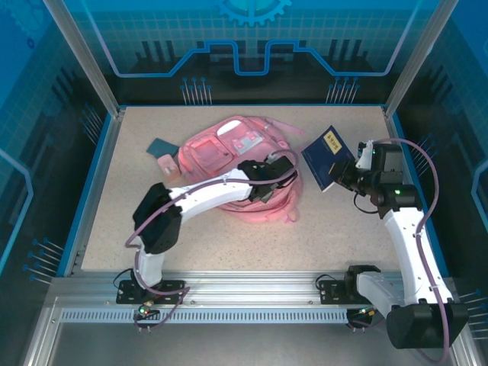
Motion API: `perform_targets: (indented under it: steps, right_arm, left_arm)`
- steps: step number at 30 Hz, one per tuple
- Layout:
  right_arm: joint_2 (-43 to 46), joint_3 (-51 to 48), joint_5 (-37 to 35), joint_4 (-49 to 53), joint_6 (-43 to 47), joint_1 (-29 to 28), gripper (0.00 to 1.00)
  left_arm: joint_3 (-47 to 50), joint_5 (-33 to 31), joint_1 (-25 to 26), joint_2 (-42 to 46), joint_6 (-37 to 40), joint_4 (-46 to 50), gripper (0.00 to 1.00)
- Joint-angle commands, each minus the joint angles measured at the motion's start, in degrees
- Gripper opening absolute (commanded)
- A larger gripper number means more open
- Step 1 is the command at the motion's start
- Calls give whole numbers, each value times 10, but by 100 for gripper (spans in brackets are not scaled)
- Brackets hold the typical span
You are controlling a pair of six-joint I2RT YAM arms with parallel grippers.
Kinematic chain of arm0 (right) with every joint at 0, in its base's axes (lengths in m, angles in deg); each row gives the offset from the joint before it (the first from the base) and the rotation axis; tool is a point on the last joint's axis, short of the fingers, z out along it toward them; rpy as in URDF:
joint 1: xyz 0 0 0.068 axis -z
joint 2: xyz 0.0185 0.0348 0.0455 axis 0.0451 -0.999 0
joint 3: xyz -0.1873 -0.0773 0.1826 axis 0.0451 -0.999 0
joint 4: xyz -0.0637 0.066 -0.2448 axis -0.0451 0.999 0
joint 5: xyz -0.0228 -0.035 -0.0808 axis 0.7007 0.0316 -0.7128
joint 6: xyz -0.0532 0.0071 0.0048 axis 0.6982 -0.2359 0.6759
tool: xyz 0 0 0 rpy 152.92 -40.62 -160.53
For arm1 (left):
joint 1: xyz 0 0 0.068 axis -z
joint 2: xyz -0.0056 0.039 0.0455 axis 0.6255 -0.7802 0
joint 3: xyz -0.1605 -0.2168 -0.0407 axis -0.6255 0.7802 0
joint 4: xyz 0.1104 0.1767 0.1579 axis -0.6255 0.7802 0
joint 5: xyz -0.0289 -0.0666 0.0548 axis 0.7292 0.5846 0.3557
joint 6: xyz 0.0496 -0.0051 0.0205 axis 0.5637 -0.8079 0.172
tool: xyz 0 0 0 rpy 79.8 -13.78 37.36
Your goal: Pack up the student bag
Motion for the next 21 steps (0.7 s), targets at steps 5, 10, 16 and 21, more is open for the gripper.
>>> perform_targets:
  steps: [5,10,16,21]
  right_arm:
    - [35,2,25,39,24,10,14]
    - [55,-26,67,42,6,7,14]
    - [62,-71,75,24,-29,-32,13]
    - [51,-106,113,-37,-83,-72,13]
  left_arm:
    - [66,-71,-3,150,38,-184,7]
    - [70,-84,-5,160,43,-243,4]
    - [63,-87,-5,151,46,-294,1]
    - [66,-85,-5,151,41,-304,1]
